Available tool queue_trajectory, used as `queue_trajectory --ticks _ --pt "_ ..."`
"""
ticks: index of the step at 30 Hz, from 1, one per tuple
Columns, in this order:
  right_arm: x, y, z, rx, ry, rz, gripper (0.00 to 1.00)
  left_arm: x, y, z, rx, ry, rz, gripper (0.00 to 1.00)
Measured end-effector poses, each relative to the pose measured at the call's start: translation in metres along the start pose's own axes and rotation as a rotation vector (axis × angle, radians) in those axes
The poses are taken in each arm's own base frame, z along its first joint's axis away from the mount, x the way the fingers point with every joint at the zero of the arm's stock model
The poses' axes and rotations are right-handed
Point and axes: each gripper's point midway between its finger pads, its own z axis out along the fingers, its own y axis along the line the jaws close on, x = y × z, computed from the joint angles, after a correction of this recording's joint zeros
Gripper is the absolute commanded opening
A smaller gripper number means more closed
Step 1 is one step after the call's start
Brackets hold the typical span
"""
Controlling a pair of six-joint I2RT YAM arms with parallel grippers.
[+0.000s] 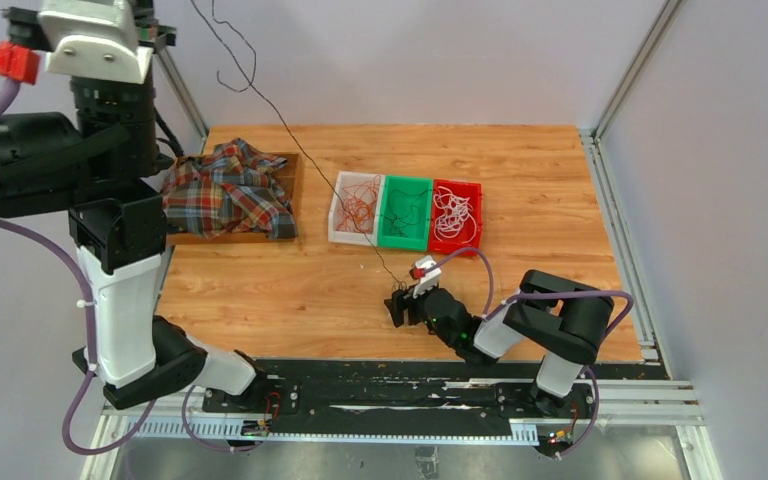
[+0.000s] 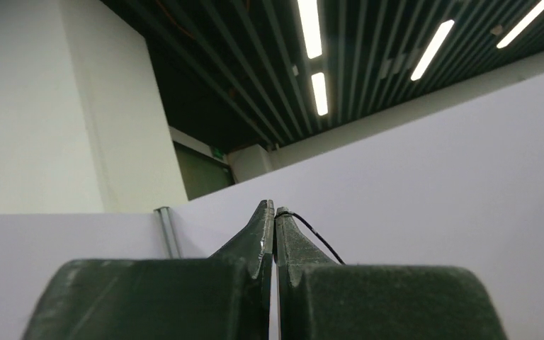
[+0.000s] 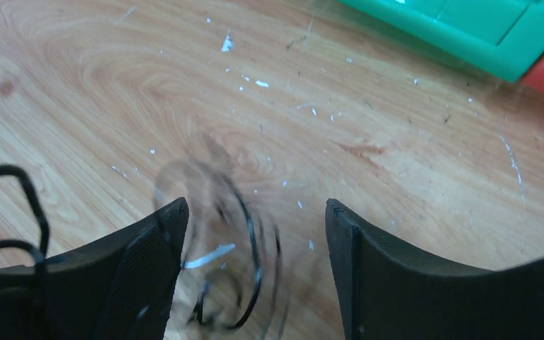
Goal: Untangle the cables
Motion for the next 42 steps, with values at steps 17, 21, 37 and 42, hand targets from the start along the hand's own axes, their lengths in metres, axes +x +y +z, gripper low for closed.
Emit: queue_trajectory --ticks 17,21,37,42 --pt "0.002 -0.001 -0.010 -0.009 -0.024 -0.007 0.70 -0.012 0.005 -0.011 0.018 -0.040 -0.007 0.00" --pt "-0.030 0.015 -0.011 -0.069 -0.084 -0.018 0.75 -0.006 -0.006 -0.018 0.076 -0.016 -0.003 0.00" --pt "-0.185 0.149 -0.017 -0.520 -0.333 -0.128 0.83 0.012 -0.029 -0.038 0.214 0.065 0.015 0.00" --pt "-0.179 0.171 -0.025 -0.601 -0.323 -0.147 0.84 0.010 -0.033 -0.041 0.238 0.057 0.006 0.00"
